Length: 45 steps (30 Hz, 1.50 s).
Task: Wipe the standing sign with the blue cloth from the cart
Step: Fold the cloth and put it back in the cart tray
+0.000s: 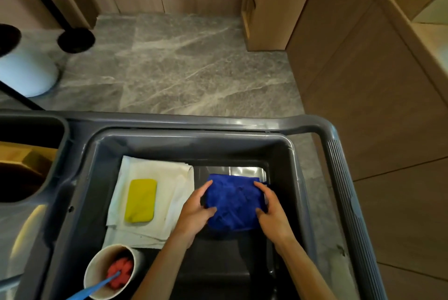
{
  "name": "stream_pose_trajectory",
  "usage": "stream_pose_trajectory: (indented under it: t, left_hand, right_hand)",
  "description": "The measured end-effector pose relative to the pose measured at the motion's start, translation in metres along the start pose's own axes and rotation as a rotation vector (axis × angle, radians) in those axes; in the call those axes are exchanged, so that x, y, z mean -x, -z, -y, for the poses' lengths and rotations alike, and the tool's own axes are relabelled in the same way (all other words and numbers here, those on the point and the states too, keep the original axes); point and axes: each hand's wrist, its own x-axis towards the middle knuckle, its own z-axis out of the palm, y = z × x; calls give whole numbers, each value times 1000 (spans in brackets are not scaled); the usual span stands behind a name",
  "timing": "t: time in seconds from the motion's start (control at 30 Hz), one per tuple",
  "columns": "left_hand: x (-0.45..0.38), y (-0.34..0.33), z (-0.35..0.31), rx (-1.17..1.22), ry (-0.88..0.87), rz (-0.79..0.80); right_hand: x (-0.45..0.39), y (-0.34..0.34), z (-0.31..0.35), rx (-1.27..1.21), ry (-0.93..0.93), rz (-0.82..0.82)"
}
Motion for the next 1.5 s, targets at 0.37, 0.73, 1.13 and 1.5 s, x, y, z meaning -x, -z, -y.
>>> stream_pose_trajectory:
  t: [0.37, 0.73, 1.13, 1.5]
  left_hand:
    - [-38, -12, 10, -534, -131, -67]
    - [-35, -8, 36, -663, -99, -99]
    - [-59, -17, 28, -1002, -496, -191]
    - [-66, -1, 44, -1167, -515, -113]
  right_hand:
    - [-41, -25, -21, 226, -5, 11]
    - [-25, -30, -12, 809, -169, 102]
    - [-64, -52, -26, 789, 333, 58]
    - [-71, -52, -38, 763, 242, 113]
